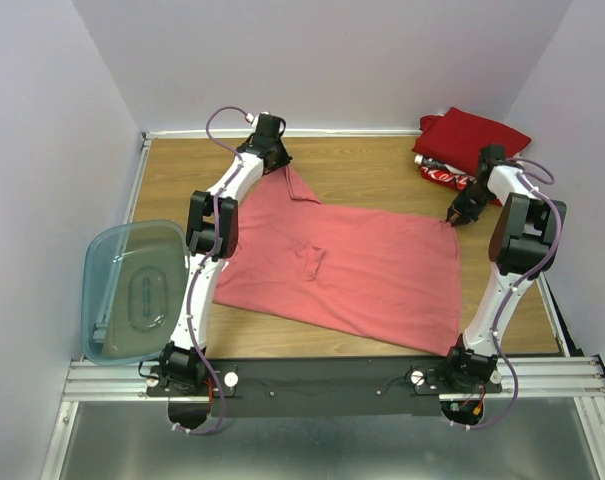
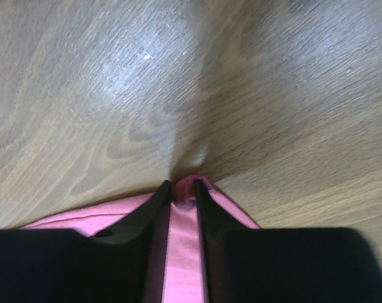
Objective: Fold and stack the t-shirts
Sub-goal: Fold the tshirt
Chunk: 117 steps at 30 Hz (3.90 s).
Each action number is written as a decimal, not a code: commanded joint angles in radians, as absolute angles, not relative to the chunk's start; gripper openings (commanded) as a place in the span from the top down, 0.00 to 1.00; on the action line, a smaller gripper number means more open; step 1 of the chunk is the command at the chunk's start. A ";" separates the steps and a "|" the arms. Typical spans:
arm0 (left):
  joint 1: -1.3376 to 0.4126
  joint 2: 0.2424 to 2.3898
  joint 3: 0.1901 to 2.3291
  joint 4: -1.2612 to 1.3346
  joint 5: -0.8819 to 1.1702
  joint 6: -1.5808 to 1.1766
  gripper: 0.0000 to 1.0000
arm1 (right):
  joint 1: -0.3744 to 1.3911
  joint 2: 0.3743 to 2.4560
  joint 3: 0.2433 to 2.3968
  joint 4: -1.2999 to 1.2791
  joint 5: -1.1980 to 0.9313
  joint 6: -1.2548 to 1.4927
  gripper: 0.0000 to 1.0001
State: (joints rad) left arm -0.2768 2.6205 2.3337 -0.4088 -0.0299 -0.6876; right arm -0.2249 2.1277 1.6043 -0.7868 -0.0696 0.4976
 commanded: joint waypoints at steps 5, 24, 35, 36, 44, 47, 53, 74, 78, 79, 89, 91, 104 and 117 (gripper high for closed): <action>-0.278 2.648 2.342 -0.365 0.050 -0.732 1.00 | -0.227 2.128 1.545 -0.784 -0.075 0.505 0.88; -0.258 2.307 2.059 -0.299 0.011 -0.802 1.00 | -0.227 1.993 1.513 -0.785 -0.066 0.451 0.99; -0.258 2.120 1.835 -0.304 0.020 -0.793 1.00 | -0.227 1.826 1.404 -0.787 -0.069 0.391 1.00; -0.258 2.106 1.815 -0.305 0.024 -0.792 1.00 | -0.227 1.813 1.391 -0.790 -0.066 0.387 1.00; -0.258 1.924 1.620 -0.331 0.054 -0.792 1.00 | -0.227 1.638 1.228 -0.816 -0.083 0.353 0.99; -0.258 1.853 1.542 -0.347 0.064 -0.793 1.00 | -0.227 1.579 1.181 -0.833 -0.083 0.353 0.99; -0.258 1.695 1.386 -0.359 0.100 -0.813 1.00 | -0.227 1.493 1.091 -0.870 -0.074 0.359 0.99; -0.259 1.157 0.921 -0.456 0.144 -0.903 1.00 | -0.227 1.321 0.996 -0.983 -0.005 0.390 0.99; -0.259 1.095 0.876 -0.460 0.179 -0.943 1.00 | -0.227 1.316 1.008 -1.003 0.028 0.396 0.99; -0.259 1.076 0.873 -0.459 0.178 -0.943 1.00 | -0.227 1.313 1.008 -1.003 0.029 0.397 0.99; -0.259 0.968 0.792 -0.529 0.160 -0.956 1.00 | -0.227 1.305 0.994 -1.028 0.012 0.410 0.99; -0.259 0.940 0.773 -0.540 0.158 -0.962 1.00 | -0.227 1.296 0.985 -1.032 0.014 0.419 0.99; -0.259 0.859 0.700 -0.614 0.202 -0.969 1.00 | -0.227 1.256 1.005 -1.101 0.097 0.477 0.99; -0.259 0.834 0.847 -0.825 0.183 -0.841 0.16 | -0.190 1.201 1.057 -1.138 0.104 0.466 0.27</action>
